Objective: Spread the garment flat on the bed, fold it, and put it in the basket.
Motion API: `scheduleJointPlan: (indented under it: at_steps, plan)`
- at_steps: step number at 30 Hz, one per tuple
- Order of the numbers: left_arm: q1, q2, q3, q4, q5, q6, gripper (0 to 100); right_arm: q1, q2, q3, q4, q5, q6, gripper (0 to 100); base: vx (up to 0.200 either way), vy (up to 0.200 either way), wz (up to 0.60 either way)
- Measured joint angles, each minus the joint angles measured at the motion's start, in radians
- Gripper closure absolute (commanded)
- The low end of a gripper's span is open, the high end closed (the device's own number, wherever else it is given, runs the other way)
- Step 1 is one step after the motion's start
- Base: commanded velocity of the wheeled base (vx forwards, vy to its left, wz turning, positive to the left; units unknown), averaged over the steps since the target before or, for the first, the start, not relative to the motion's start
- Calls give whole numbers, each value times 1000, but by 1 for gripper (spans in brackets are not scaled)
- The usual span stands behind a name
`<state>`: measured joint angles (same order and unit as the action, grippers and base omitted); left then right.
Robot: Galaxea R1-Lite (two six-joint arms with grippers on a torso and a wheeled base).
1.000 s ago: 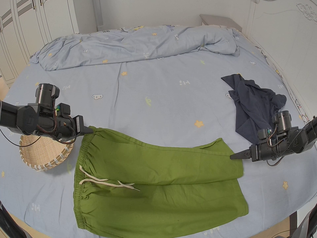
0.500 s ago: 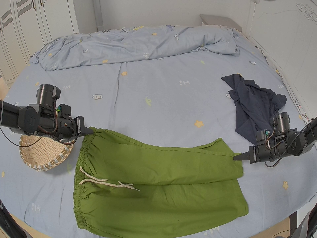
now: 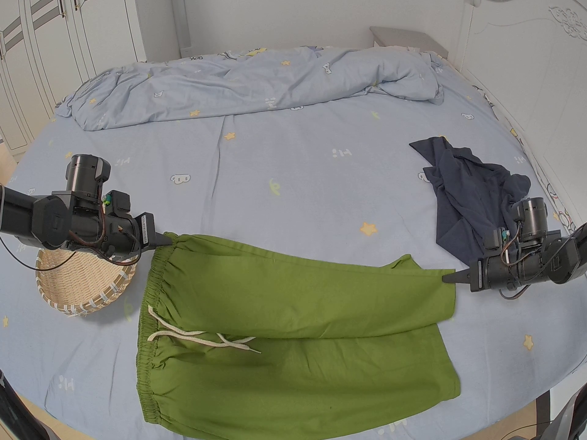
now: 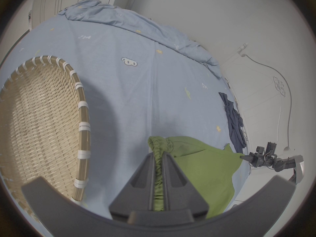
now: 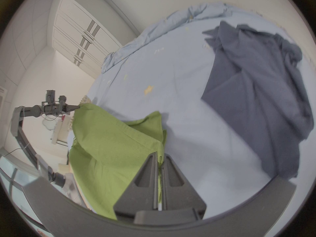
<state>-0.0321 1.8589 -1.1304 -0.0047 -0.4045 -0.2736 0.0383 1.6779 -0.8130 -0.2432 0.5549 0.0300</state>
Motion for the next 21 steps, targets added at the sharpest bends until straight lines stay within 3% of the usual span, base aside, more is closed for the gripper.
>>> scheduleJointPlan:
  at_steps: [4,7,21]
  plan:
    - [6,-9,7,-22,0,1,100,20,-50,-65,29,-94,7,100,0,0,0]
    - [13,-18,13,-36,0,2,100,43,-109,-124,100,-129,11,100,0,0,0]
    - [21,-48,55,-112,-5,4,100,206,-509,-321,481,-165,17,100,0,0,0]
